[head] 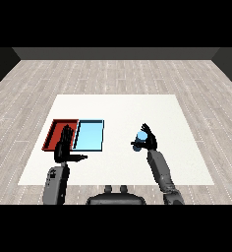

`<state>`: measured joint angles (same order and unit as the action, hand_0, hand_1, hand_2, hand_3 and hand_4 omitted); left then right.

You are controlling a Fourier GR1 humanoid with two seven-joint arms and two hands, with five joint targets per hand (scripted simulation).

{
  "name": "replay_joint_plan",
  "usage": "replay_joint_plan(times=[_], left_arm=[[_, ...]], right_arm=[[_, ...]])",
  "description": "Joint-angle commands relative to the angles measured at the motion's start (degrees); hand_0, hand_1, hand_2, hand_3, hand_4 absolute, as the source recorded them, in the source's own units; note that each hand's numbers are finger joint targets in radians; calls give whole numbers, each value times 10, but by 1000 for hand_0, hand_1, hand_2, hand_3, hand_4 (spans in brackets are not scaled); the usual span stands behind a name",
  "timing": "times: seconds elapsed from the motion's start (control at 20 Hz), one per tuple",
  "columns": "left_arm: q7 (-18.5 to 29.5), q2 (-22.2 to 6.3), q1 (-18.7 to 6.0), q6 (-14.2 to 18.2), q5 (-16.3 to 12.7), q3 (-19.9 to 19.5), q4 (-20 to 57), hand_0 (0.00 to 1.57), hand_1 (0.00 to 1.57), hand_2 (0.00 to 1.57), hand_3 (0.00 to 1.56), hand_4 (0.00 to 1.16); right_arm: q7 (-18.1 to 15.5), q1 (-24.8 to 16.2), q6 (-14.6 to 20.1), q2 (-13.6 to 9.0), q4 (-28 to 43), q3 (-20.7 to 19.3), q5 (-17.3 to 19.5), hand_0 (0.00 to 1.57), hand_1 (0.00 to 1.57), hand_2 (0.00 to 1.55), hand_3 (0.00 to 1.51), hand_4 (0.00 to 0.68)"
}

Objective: Pick the blue can and put it in the blue box

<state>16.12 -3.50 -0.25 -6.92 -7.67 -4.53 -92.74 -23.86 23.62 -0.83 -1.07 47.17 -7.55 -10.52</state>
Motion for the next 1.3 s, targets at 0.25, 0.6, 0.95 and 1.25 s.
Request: replay_joint_plan(times=[0.25, 0.6, 0.95, 1.25], left_arm=[[3, 8, 26, -6, -3, 9, -17, 0, 0, 0, 0, 0], [-21, 6, 19, 3, 12, 19, -30, 0, 0, 0, 0, 0], [-38, 15, 10, 18, 38, 43, -46, 0, 0, 0, 0, 0], [-49, 26, -11, -15, -5, 46, 4, 0, 0, 0, 0, 0]], right_arm=[[27, 0, 87, 3, 39, 33, 31, 1544, 1544, 1495, 1455, 596], [96, -13, 97, 9, 137, 77, 55, 1483, 1483, 1461, 1426, 623], [125, 0, 139, 11, 249, 148, 53, 1449, 1449, 1471, 1444, 629], [129, 12, 124, 9, 276, 159, 74, 1479, 1479, 1454, 1430, 641]])
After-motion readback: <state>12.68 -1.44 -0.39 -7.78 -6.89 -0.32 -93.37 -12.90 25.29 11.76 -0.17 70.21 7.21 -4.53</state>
